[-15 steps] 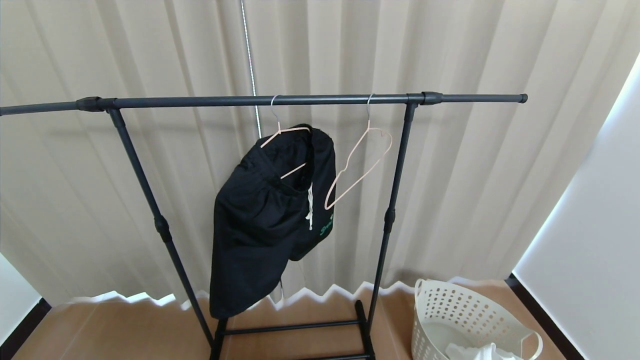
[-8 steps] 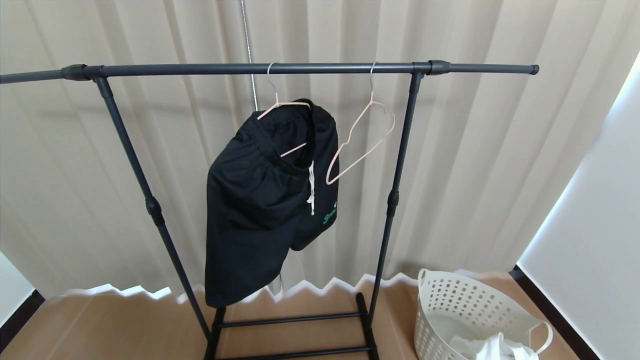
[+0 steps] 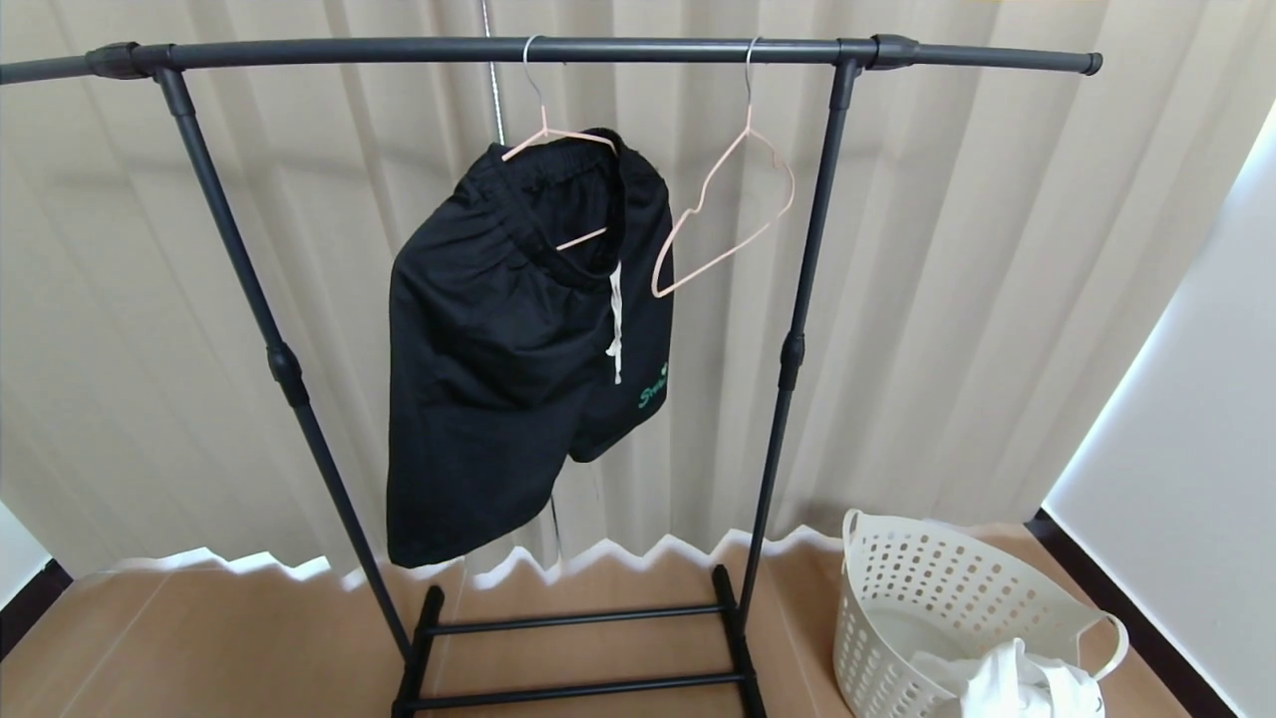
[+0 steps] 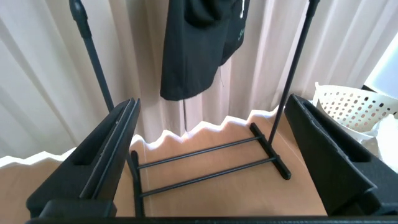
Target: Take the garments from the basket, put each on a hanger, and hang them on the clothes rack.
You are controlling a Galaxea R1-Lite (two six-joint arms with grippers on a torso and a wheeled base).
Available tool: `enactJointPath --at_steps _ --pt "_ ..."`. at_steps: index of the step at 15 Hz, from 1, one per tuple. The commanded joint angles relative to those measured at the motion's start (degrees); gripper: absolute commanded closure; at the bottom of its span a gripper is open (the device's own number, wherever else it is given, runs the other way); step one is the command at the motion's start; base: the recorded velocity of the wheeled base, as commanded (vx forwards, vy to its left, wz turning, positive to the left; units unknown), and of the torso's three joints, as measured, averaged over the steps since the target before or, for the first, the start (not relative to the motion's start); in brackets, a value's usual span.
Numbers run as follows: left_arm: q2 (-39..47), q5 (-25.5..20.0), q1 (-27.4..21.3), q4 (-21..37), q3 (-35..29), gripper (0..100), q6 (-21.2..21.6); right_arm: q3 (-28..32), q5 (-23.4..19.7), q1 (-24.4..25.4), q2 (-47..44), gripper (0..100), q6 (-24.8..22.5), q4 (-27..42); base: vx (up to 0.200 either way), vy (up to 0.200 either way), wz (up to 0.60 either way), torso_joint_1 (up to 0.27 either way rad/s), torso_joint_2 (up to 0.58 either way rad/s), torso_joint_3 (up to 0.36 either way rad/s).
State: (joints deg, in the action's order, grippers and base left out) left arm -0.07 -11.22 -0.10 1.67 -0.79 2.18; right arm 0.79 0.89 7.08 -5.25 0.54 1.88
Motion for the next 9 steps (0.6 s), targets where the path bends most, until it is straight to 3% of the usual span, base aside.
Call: enactJointPath --at_steps 1,9 --pt "0.07 -0.03 0.01 0.00 0.00 0 0.02 0.00 -0.01 0.04 -0.11 0 -0.01 0.06 0.000 0.000 0.00 -0.124 0.48 0.344" --pt "0.07 -0.03 0.01 0.00 0.00 0 -0.07 0.00 -0.01 0.04 -0.11 0 0.08 -0.03 0.000 0.000 0.00 -0.072 0.43 0.358"
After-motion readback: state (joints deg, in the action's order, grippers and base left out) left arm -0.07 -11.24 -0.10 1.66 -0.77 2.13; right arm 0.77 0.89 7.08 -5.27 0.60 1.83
